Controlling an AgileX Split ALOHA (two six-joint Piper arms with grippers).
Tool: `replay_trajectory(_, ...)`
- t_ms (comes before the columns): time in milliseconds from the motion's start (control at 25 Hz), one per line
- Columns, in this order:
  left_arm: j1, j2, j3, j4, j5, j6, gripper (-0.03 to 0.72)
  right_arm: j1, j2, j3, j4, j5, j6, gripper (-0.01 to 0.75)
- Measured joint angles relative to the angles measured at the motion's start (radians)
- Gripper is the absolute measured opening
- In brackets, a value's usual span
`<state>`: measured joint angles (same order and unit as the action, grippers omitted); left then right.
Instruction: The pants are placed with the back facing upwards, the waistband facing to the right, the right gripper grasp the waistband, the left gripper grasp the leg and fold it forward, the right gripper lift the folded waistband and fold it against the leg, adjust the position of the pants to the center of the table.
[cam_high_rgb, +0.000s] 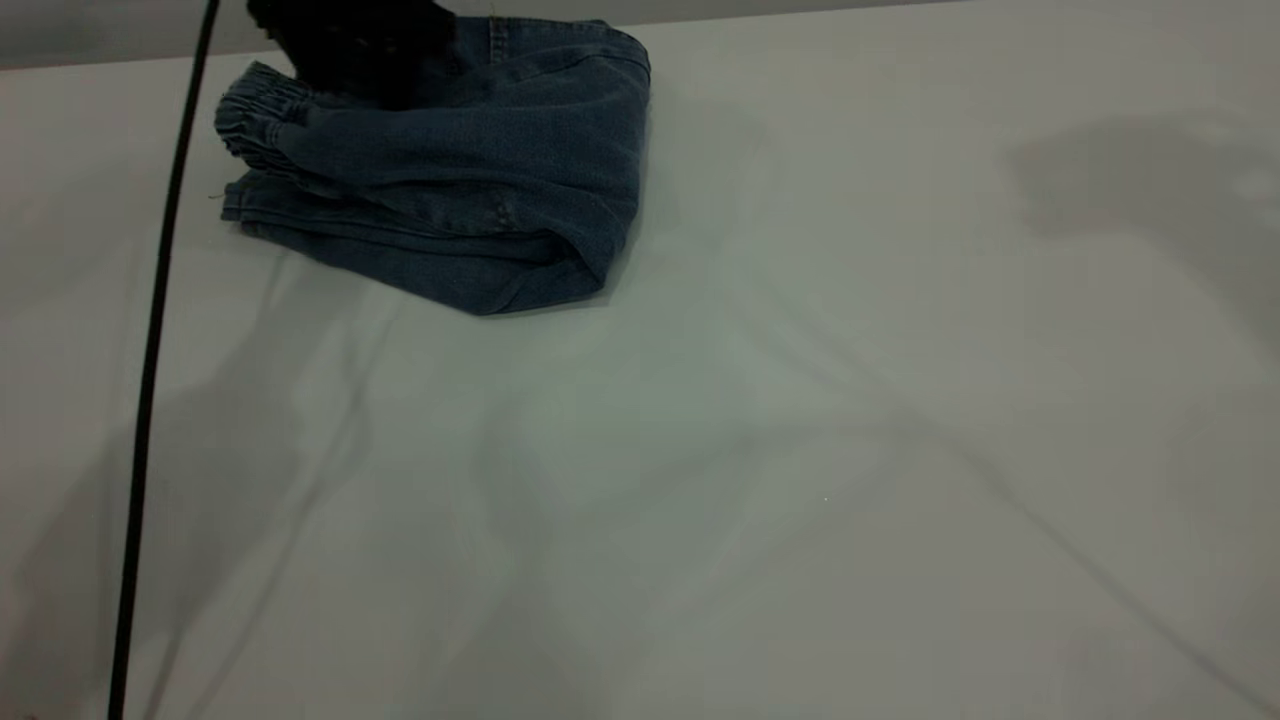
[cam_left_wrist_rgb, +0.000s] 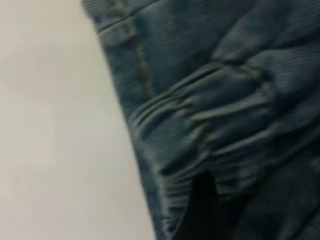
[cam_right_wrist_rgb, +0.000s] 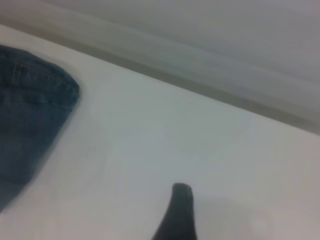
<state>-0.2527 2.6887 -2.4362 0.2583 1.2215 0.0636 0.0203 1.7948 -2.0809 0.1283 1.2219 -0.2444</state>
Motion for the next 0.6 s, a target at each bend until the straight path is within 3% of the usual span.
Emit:
replay_trajectory(360, -0.001, -0.060, 0.001, -0.258, 0.000, 0.034, 0.525, 0.000, 0.000, 0.000, -0.001, 0.000, 0.000, 0.587)
replay_trajectory(600, -0.003, -0.051, 0.001, -0.293, 0.000, 0.096, 0.525, 0.000, 0.000, 0.000, 0.000, -0.001, 0.000, 0.587)
